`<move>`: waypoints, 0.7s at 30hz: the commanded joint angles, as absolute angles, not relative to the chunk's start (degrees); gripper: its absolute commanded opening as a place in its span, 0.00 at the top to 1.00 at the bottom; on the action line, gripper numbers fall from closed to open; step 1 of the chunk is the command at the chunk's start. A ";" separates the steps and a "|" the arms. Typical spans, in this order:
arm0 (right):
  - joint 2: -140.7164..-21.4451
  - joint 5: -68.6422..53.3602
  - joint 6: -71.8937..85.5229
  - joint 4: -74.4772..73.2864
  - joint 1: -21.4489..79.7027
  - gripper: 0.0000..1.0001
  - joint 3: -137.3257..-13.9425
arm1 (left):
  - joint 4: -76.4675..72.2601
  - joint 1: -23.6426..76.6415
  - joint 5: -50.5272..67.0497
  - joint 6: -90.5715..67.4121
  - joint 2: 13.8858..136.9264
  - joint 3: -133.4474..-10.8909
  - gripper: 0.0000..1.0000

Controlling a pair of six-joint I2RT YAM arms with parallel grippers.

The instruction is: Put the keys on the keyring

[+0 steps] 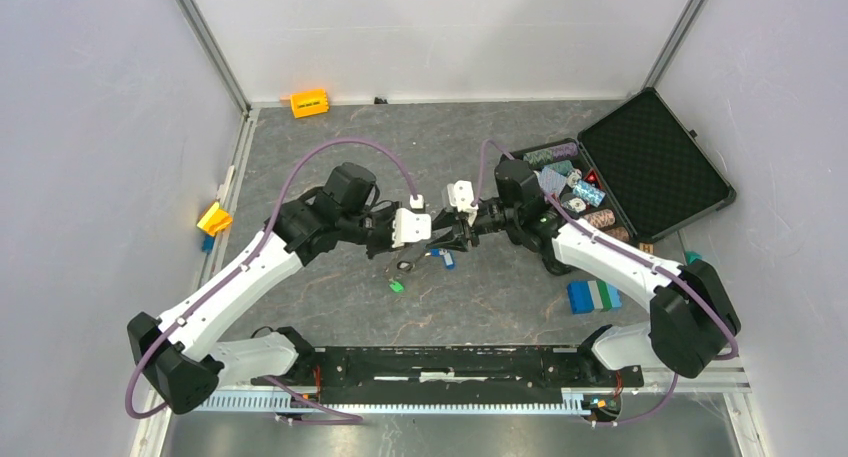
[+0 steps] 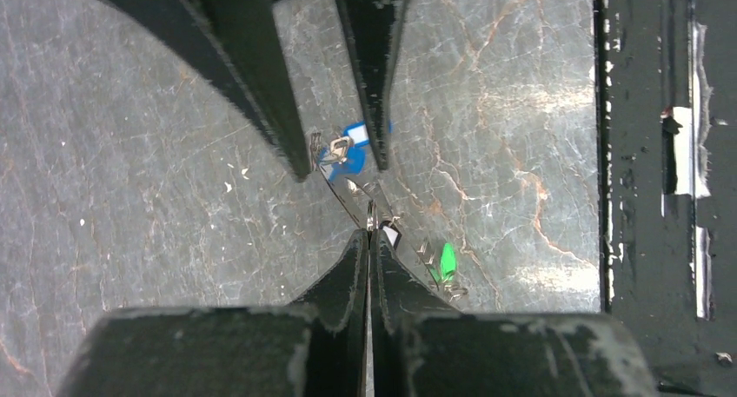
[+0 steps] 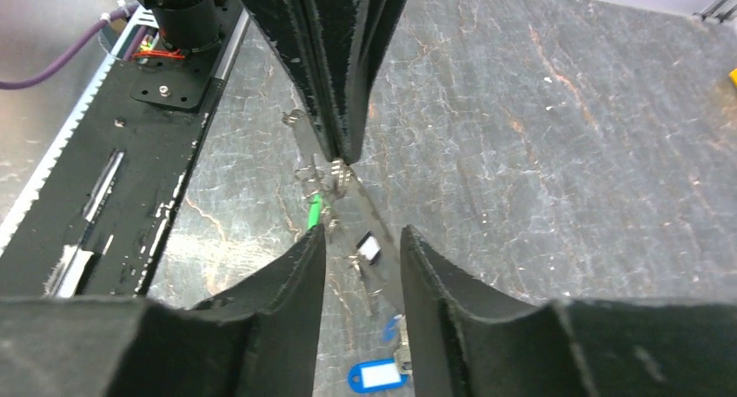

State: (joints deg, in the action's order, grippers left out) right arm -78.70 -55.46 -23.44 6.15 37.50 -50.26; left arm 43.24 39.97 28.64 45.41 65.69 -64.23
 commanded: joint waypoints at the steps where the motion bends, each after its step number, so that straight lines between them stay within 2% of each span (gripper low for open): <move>1: -77.69 -54.73 -30.99 0.17 37.75 0.55 -54.53 | 43.59 40.25 33.97 49.04 63.40 -65.79 0.98; 5: -78.86 -55.04 -33.08 -3.34 37.86 0.47 -55.43 | 43.59 40.28 35.63 49.36 62.67 -65.84 0.98; 10: -81.02 -58.47 -33.90 -4.64 38.16 0.48 -55.46 | 43.59 40.25 36.51 49.21 62.32 -66.18 0.98; 12: -81.69 -59.06 -33.75 -4.53 38.56 0.53 -55.29 | 43.59 40.25 36.60 49.14 62.36 -66.03 0.98; 16: -82.91 -60.33 -32.13 -3.14 38.93 0.71 -55.47 | 43.59 40.26 37.64 49.32 62.32 -65.34 0.98; 21: -83.44 -61.89 -31.54 -3.03 39.02 0.84 -56.40 | 43.59 40.23 38.29 51.03 61.85 -63.76 0.98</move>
